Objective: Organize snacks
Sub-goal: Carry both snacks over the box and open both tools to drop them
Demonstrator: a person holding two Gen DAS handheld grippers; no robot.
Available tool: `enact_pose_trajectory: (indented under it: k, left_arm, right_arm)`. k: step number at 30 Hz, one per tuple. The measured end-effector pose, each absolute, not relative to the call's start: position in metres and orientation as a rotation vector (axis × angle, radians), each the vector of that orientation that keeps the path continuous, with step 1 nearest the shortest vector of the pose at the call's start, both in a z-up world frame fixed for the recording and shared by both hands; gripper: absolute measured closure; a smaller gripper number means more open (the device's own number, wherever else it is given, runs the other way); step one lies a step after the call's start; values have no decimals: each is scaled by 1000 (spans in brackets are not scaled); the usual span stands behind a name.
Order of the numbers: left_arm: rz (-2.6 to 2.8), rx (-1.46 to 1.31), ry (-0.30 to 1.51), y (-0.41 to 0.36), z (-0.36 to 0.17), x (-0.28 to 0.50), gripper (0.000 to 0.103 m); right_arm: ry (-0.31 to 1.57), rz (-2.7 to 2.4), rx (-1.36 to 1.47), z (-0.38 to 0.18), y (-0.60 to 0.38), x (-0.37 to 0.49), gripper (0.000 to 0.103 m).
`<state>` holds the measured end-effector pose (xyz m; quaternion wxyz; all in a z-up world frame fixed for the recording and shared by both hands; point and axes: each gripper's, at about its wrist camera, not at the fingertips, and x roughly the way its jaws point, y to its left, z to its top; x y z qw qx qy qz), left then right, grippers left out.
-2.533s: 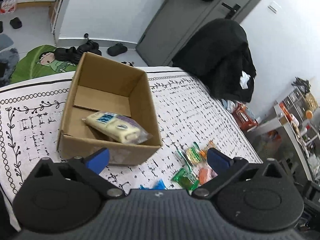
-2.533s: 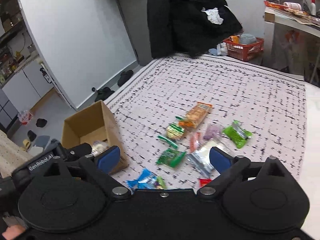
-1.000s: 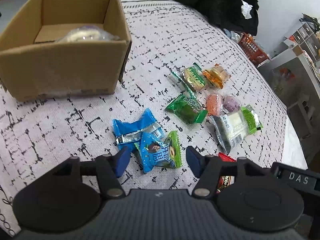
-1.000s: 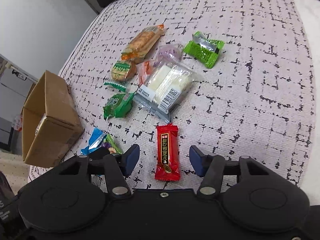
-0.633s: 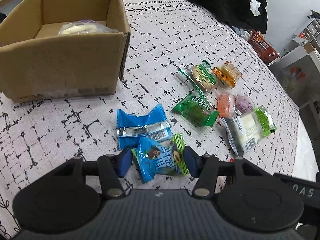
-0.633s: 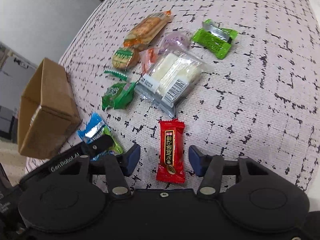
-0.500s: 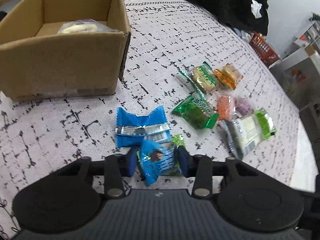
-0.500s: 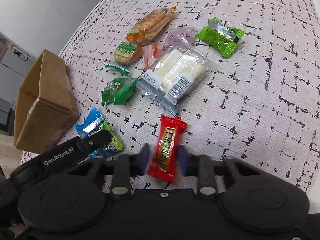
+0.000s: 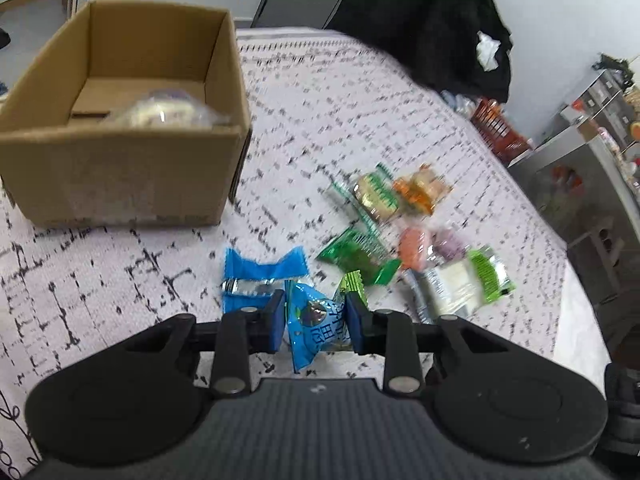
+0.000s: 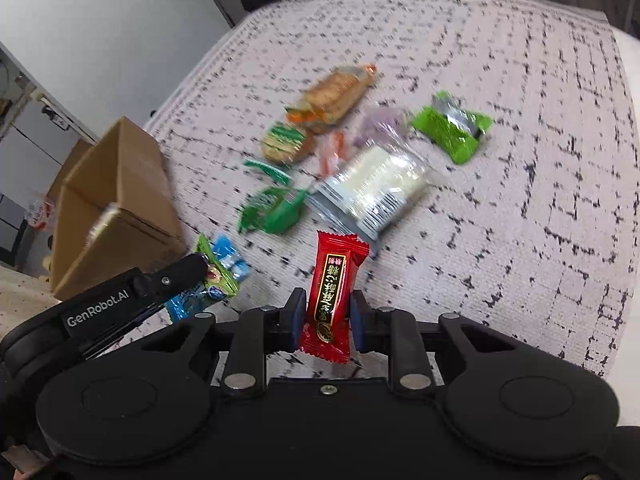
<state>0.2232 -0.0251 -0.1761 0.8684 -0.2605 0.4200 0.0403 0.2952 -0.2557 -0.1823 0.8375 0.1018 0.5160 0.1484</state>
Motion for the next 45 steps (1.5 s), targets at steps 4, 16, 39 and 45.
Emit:
enact_pose_trajectory:
  k: [4, 16, 39, 45]
  left_arm:
    - [84, -522, 813, -21, -158, 217, 73]
    - [111, -527, 683, 6, -123, 205, 73]
    - [204, -588, 558, 58, -97, 185, 73]
    - [250, -625, 541, 79, -96, 180, 73]
  right_arm:
    - [1052, 330, 211, -166, -248, 291, 80]
    - [948, 358, 191, -126, -218, 284, 80]
    - [843, 451, 149, -107, -148, 277, 80]
    - [815, 494, 171, -108, -130, 280, 80]
